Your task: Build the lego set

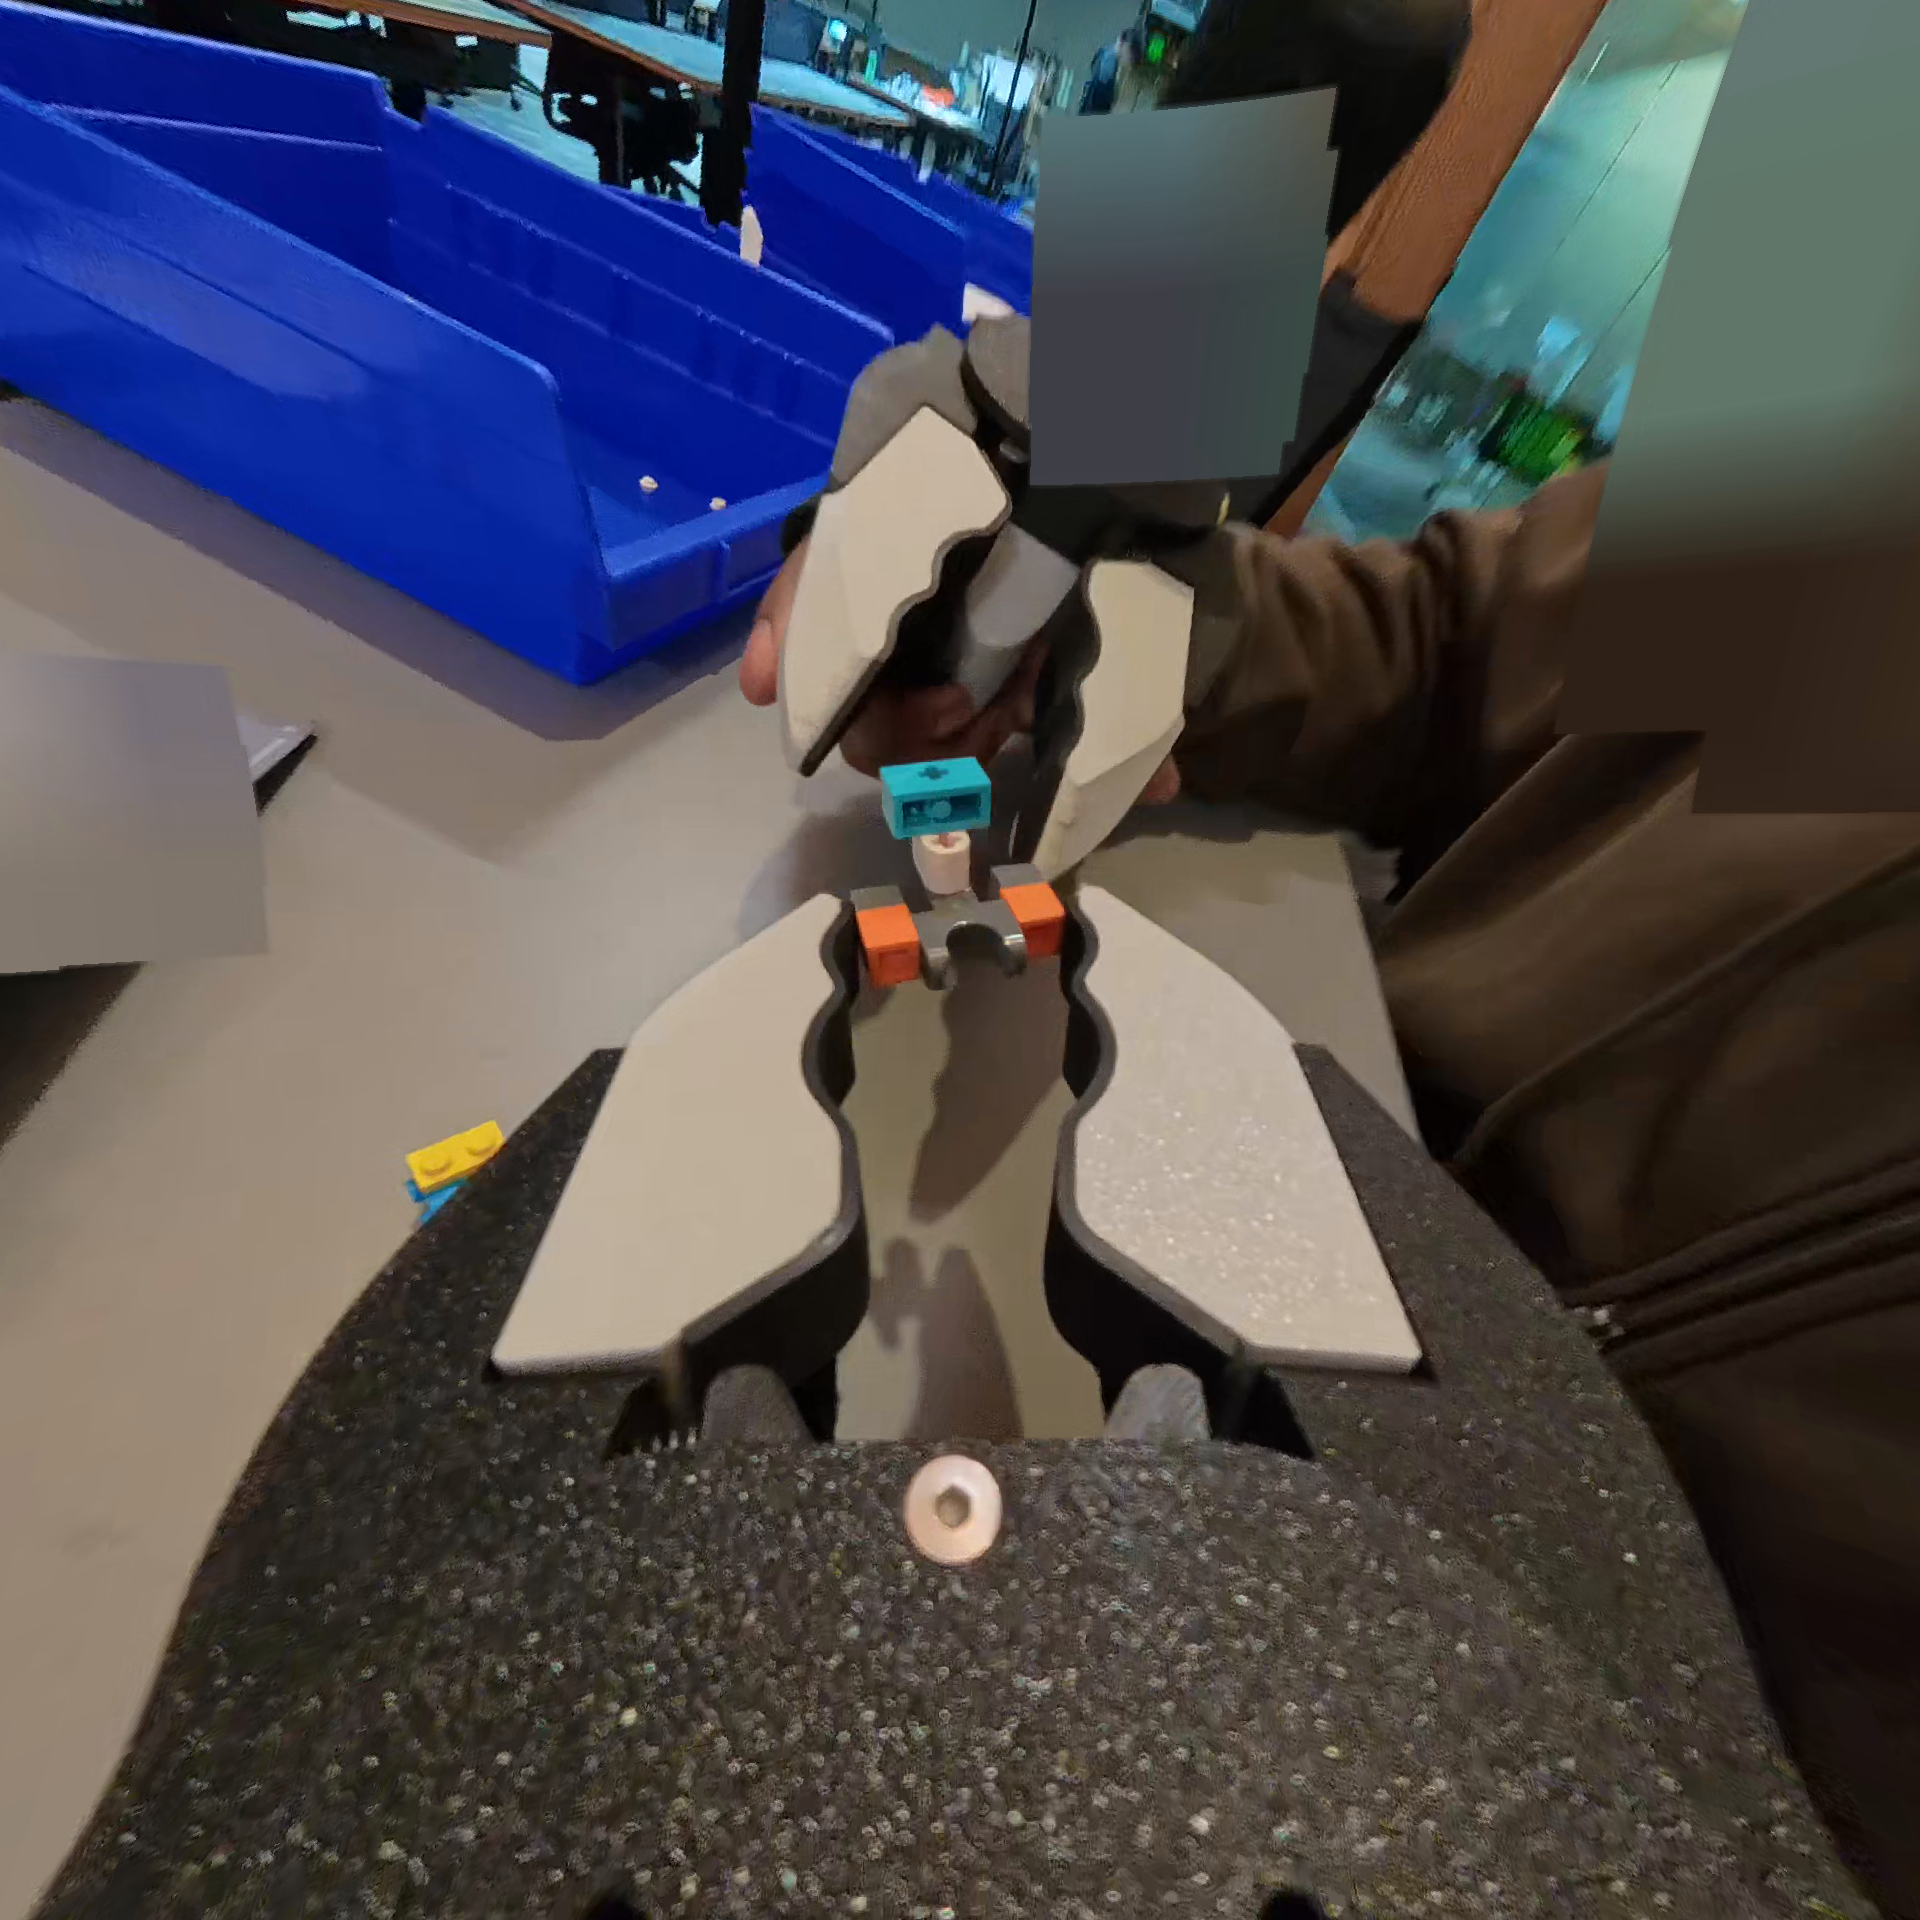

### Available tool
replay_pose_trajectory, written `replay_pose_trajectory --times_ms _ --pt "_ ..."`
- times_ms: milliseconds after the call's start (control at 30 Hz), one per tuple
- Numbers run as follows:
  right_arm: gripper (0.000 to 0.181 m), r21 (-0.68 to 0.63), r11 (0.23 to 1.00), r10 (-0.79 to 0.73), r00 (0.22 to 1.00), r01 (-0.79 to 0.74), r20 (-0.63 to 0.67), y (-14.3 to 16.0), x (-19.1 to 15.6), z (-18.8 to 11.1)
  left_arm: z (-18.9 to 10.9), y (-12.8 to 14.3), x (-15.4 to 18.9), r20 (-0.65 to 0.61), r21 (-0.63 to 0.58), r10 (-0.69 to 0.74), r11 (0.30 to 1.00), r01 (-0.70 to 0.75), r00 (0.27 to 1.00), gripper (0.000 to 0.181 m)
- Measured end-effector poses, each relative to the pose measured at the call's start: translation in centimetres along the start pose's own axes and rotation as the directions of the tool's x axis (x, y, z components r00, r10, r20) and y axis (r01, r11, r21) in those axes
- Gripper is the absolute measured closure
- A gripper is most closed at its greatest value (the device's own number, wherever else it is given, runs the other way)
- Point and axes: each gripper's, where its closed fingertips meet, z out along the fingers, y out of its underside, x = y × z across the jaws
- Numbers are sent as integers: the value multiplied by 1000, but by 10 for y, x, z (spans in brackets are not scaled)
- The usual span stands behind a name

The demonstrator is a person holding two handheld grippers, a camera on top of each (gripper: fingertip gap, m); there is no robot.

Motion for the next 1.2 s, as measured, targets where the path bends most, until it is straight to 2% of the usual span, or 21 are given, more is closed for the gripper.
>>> replay_pose_trajectory --times_ms 167,367,733,1000,1200 --pt "143 -36 999 -15 997 18 72 5 -14 3 5 11 1 69 -99 212 974 -204 975 144" --pt "149 -65 998 -7 989 17 151 13 -24 0 9 22 4 76 -187 347 926 -328 935 144" --pt "163 -108 991 -55 985 73 163 24 -32 0 15 33 7 47 -241 408 891 -386 912 144" --pt "164 -128 992 27 998 -19 60 31 -20 4 13 32 -8 134 -279 465 865 -417 875 144" --pt "164 -152 987 55 998 -48 39 33 -19 4 14 33 -10 154 -308 516 835 -456 842 144"
